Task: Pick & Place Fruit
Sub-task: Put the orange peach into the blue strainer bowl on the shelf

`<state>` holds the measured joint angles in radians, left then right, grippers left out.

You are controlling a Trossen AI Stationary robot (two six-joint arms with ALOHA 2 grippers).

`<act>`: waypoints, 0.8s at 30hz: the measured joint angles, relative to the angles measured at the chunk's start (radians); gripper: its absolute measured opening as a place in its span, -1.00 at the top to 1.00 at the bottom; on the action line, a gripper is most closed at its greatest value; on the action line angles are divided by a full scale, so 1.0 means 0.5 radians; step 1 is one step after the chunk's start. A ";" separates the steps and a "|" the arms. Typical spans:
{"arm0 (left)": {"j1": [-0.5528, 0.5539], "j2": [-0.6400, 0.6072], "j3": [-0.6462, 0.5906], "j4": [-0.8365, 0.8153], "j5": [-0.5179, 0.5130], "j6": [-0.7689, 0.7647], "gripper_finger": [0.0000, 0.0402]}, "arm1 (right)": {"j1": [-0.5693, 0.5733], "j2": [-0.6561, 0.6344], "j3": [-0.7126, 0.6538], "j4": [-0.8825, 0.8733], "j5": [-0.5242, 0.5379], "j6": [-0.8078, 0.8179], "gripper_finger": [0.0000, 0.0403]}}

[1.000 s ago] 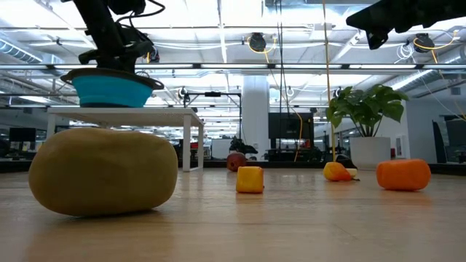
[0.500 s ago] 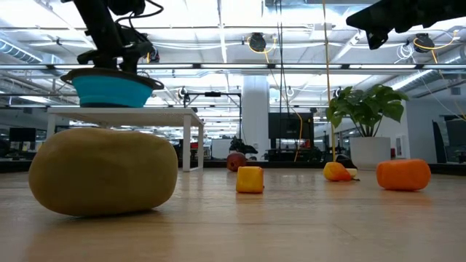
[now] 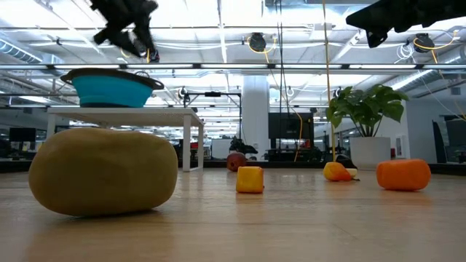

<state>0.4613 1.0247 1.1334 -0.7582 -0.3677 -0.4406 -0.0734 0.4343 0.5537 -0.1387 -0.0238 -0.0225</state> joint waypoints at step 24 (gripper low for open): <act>-0.898 0.608 0.015 1.504 -0.017 0.820 0.05 | 0.000 0.000 0.000 -0.001 0.001 -0.022 1.00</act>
<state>0.0125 1.3286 1.1408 -0.0063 -0.3763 -0.0306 -0.0734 0.4343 0.5537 -0.1390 -0.0235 -0.0334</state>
